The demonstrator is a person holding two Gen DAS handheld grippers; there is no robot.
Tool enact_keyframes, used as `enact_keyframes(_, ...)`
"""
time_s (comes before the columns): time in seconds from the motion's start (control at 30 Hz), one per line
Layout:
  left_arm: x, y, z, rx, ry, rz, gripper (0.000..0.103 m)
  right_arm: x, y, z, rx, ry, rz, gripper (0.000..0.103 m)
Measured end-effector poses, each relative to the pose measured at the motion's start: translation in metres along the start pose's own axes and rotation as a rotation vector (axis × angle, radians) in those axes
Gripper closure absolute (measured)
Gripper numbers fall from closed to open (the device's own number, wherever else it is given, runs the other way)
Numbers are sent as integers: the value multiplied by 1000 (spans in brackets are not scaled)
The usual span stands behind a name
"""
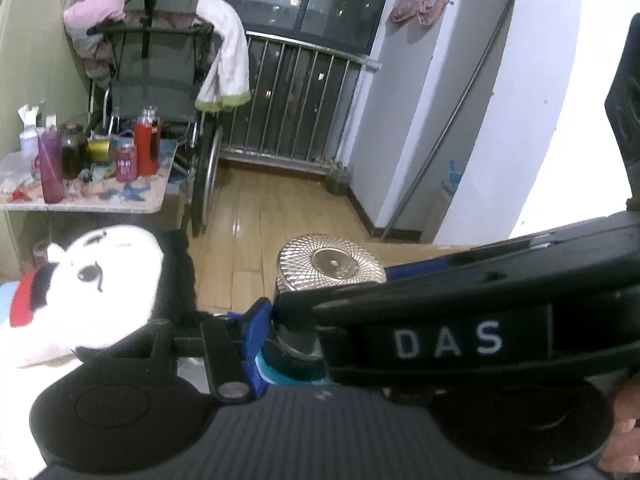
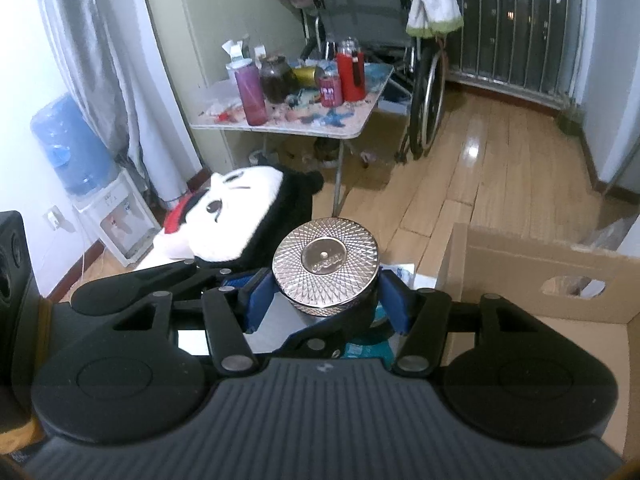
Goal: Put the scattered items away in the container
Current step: 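Lift the black jar with the right gripper and carry it over the box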
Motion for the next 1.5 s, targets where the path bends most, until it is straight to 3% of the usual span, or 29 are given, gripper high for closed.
enact_keyframes(0.47, -7, 38, -25, 20, -73, -88, 45, 0, 51, 15, 31, 25, -86, 47)
enact_keyframes(0.83, 3, 64, -74, 107, -192, -122, 45, 25, 113, -1, 89, -16, -150, 47)
enact_keyframes(1.13, 16, 63, -119, 214, -261, -102, 45, 55, 159, -29, 148, -73, -159, 47)
enact_keyframes(1.5, 48, 35, -185, 355, -366, 1, 45, 104, 196, -86, 240, -187, -92, 48)
Point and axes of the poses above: each gripper's, at about its wrist camera, not at the fingertips, and y roughly against the way its jaws point, z to its left, x to its underside, the point moved 1 cm from there along -y, roughly the way its jaws point, and after that the axes turned 4 degrees about -z, right-handed, at the moved point
